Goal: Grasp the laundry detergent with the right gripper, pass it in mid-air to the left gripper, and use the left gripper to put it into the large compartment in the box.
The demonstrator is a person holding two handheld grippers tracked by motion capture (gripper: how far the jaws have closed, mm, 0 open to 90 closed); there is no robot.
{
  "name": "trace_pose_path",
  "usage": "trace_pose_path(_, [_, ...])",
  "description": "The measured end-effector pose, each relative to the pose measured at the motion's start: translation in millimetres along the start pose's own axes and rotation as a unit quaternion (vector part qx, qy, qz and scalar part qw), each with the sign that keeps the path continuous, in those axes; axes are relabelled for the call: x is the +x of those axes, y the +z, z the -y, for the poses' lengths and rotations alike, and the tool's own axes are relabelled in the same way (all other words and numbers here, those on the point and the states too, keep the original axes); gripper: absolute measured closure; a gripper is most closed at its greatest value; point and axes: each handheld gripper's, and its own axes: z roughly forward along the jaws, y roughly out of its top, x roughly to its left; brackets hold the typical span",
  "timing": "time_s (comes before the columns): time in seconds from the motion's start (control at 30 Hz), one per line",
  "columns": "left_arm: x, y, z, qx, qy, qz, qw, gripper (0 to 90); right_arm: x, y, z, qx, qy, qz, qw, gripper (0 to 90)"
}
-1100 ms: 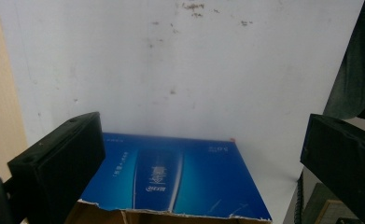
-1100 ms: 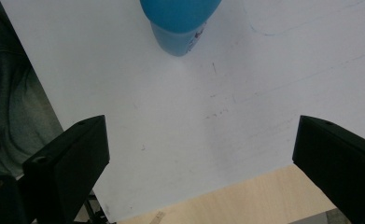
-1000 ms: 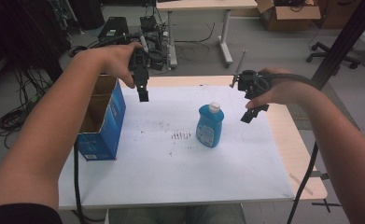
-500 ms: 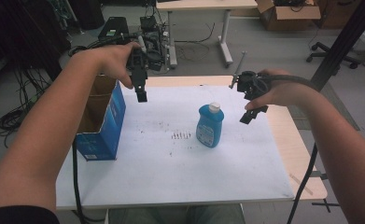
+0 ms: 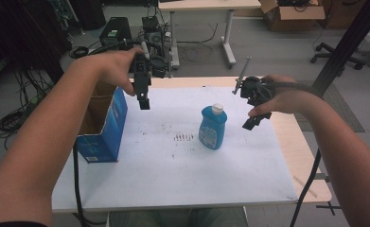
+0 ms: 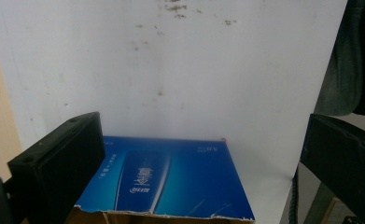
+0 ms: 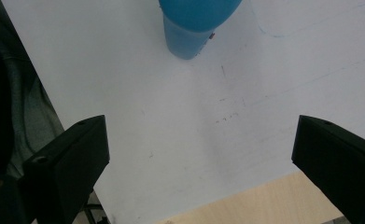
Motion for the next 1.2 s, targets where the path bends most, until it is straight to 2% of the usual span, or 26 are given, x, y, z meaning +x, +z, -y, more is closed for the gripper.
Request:
trace_pose_path(0.17, [-2.2, 3.5, -0.4, 0.002, -0.001, 0.003, 1.0000, 0.2, 1.0, 5.2, 4.0, -0.007, 0.007, -0.001, 1.0000, 4.2])
trace_pose_path(0.57, [-10.8, 11.5, 0.1, 0.003, 0.002, 0.005, 1.0000, 0.2, 4.9, 27.1, 17.1, -0.051, 0.030, -0.008, 0.9982, 4.4])
trace_pose_path(1.07, [-21.0, 27.7, 1.9, 0.006, 0.001, 0.006, 1.0000, 0.2, 10.3, 48.9, 22.3, -0.080, 0.036, -0.006, 0.9961, 4.4])
trace_pose_path(1.2, [-24.1, 35.1, 2.5, 0.008, 0.002, 0.008, 0.9999, 0.2, 11.8, 56.8, 23.1, -0.097, 0.041, -0.005, 0.9945, 4.4])
